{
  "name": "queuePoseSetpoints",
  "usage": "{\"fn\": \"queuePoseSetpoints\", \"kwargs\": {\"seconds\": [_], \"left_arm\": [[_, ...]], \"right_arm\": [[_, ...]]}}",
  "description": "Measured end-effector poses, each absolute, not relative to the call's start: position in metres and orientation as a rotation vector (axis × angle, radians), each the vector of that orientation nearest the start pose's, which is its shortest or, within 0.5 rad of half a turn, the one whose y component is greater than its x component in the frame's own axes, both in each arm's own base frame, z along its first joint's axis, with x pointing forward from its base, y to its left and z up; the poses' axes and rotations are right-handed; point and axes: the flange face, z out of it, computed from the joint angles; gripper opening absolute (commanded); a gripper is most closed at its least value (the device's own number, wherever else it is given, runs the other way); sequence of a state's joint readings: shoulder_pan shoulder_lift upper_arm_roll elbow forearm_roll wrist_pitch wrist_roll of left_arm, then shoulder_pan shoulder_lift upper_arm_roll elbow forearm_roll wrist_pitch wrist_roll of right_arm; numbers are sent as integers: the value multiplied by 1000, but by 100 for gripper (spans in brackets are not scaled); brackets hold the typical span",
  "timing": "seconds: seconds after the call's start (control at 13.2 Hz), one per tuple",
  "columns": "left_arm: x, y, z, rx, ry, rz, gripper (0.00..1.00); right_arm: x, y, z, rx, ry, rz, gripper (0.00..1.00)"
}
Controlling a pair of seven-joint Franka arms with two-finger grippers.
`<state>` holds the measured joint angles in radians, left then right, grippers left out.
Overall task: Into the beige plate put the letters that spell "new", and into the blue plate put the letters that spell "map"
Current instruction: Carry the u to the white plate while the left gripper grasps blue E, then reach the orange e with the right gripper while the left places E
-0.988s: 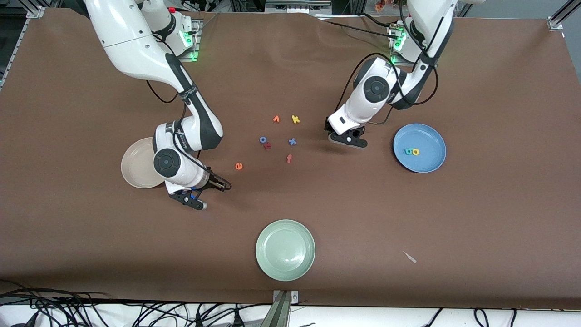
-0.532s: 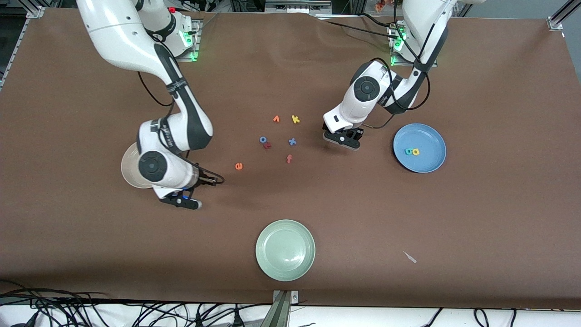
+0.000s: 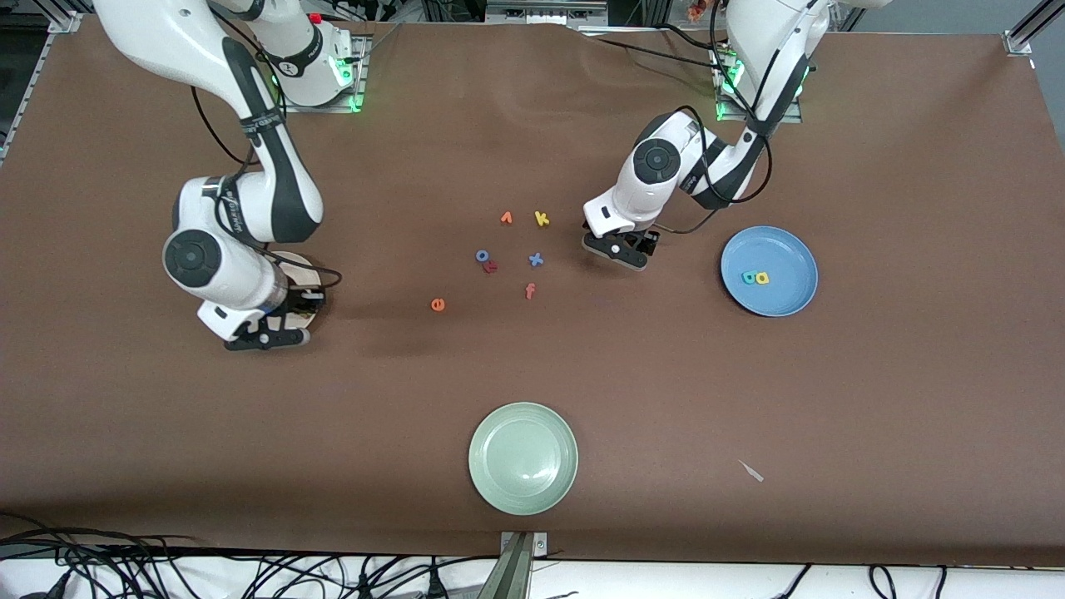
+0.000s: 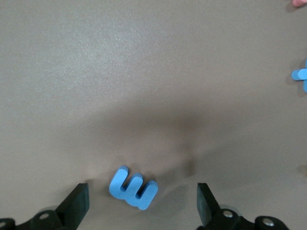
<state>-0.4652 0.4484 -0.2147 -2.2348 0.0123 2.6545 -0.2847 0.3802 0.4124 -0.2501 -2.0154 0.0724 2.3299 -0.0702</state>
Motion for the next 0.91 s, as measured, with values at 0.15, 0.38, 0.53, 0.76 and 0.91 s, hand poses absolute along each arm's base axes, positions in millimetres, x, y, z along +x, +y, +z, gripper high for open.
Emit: {"fn": "queuePoseSetpoints", "kwargs": {"seconds": [0.15, 0.38, 0.53, 0.76, 0.91], "left_arm": [[418, -344, 168, -3145, 622, 95, 68], [418, -343, 167, -3120, 663, 84, 46], [420, -344, 170, -3102, 701, 63, 29], [420, -344, 171, -3103, 701, 59, 23], [427, -337, 172, -3108, 674, 53, 24]], "right_arm": [[572, 57, 230, -3177, -366, 126, 56], [568, 48, 226, -3173, -376, 141, 100], [570, 56, 232, -3152, -282, 187, 100], [581, 113, 258, -3144, -81, 211, 100], [576, 158, 261, -3136, 93, 194, 100]]}}
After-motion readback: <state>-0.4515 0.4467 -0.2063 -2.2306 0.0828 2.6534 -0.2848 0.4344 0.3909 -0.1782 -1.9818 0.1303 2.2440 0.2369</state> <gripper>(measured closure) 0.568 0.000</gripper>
